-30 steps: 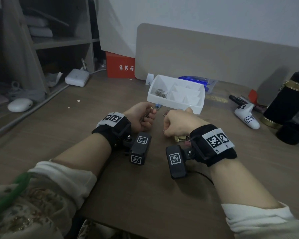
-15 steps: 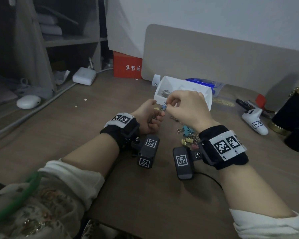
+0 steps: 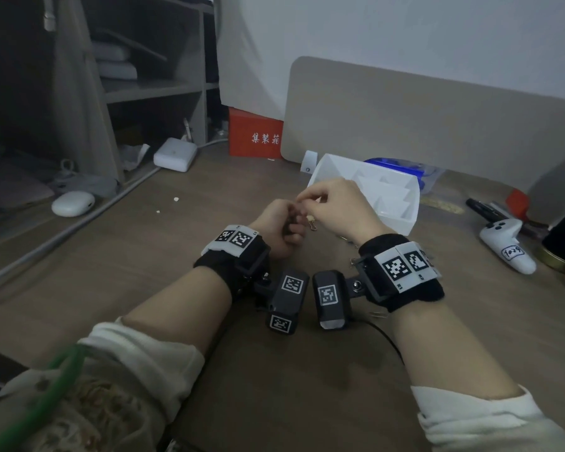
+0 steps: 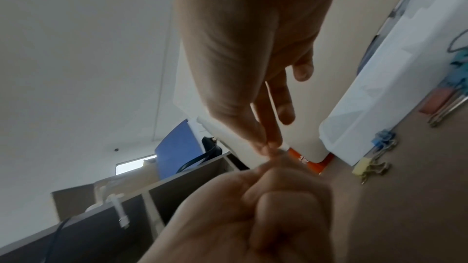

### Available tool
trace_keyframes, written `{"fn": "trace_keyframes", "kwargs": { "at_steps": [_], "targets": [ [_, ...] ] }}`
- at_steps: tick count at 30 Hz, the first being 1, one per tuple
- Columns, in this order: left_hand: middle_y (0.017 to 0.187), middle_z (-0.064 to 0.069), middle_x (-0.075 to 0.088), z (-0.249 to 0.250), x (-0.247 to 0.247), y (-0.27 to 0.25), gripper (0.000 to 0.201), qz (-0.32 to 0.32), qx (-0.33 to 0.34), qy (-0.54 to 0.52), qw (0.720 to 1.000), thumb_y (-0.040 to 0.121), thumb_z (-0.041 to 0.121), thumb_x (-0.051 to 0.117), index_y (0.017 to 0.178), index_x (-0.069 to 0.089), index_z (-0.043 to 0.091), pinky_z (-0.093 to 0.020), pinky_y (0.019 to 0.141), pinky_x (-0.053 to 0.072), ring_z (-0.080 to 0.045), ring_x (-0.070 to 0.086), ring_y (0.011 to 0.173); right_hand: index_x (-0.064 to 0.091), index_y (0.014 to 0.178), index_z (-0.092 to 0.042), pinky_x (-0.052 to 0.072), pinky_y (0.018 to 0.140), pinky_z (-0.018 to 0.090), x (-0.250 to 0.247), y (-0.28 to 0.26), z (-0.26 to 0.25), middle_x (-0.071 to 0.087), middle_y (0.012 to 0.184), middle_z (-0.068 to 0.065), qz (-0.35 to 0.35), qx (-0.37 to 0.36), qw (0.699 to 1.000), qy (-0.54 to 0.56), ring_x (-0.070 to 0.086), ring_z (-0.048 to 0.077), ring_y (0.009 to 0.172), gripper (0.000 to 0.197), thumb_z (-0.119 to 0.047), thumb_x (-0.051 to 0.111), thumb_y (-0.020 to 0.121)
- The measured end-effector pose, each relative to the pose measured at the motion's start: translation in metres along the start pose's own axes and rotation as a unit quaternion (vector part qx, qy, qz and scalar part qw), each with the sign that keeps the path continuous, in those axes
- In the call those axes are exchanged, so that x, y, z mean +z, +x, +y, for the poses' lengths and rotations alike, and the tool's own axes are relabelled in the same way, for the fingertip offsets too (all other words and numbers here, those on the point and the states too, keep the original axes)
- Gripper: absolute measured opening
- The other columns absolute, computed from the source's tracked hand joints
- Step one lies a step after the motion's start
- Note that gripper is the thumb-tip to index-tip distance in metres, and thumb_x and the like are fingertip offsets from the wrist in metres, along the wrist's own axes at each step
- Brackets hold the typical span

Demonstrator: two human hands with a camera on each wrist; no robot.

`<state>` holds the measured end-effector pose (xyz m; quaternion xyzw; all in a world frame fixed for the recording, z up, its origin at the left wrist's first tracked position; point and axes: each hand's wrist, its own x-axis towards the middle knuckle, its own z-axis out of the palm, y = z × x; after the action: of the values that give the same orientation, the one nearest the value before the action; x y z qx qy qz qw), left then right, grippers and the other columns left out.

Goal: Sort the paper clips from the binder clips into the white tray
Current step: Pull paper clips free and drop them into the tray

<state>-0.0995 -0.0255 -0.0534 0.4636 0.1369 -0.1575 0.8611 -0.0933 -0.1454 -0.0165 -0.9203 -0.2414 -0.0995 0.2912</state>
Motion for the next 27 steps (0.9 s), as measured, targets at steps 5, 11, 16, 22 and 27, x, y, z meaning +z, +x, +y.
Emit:
{"fn": "trace_keyframes", "kwargs": {
  "at_steps": [5, 11, 16, 22, 27],
  "targets": [
    [0.041, 0.007, 0.022, 0.001, -0.003, 0.006, 0.03, 0.035, 0.033, -0.026, 0.999, 0.09, 0.012, 0.031, 0.061, 0.034, 0.018, -0.012, 0.027, 0.01, -0.006, 0.018, 0.027, 0.068, 0.113, -0.024, 0.046, 0.096, 0.032, 0.006, 0.013, 0.029, 0.064, 0.122, 0.001, -0.007, 0.077, 0.997, -0.023, 0.058, 0.02, 0.11, 0.033, -0.013, 0.046, 0.091],
    [0.039, 0.007, 0.022, 0.002, -0.007, 0.01, 0.031, 0.046, 0.042, -0.035, 0.997, 0.091, 0.016, 0.032, 0.06, 0.034, 0.018, -0.012, 0.029, 0.01, -0.007, 0.017, 0.027, 0.046, 0.141, -0.024, 0.039, 0.103, 0.031, 0.021, 0.025, 0.036, 0.053, 0.138, 0.006, -0.135, 0.104, 0.982, -0.085, 0.049, 0.025, 0.125, 0.049, -0.027, 0.055, 0.093],
    [0.04, 0.007, 0.024, 0.001, -0.007, 0.011, 0.035, 0.035, 0.026, -0.024, 0.999, 0.094, 0.022, 0.033, 0.06, 0.036, 0.017, -0.011, 0.028, 0.01, -0.006, 0.018, 0.026, 0.05, 0.136, -0.025, 0.04, 0.104, 0.034, 0.033, 0.033, 0.041, 0.049, 0.141, 0.009, -0.135, 0.098, 0.975, -0.146, 0.048, 0.028, 0.125, 0.046, -0.023, 0.051, 0.09],
    [0.04, 0.006, 0.024, 0.0, -0.007, 0.01, 0.036, 0.03, 0.015, -0.017, 0.999, 0.095, 0.024, 0.032, 0.06, 0.036, 0.016, -0.011, 0.029, 0.011, -0.006, 0.018, 0.027, 0.068, 0.105, -0.018, 0.043, 0.089, 0.028, 0.032, 0.028, 0.045, 0.064, 0.119, 0.005, -0.121, 0.091, 0.981, -0.123, 0.056, 0.024, 0.111, 0.024, -0.009, 0.052, 0.09],
    [0.041, 0.006, 0.024, 0.0, -0.007, 0.009, 0.035, 0.02, 0.012, -0.02, 1.0, 0.094, 0.024, 0.032, 0.061, 0.036, 0.016, -0.009, 0.029, 0.011, -0.006, 0.018, 0.027, 0.07, 0.095, -0.018, 0.045, 0.086, 0.029, 0.033, 0.025, 0.046, 0.065, 0.114, 0.005, -0.106, 0.1, 0.983, -0.113, 0.058, 0.024, 0.106, 0.022, -0.006, 0.053, 0.087]
  ]
}}
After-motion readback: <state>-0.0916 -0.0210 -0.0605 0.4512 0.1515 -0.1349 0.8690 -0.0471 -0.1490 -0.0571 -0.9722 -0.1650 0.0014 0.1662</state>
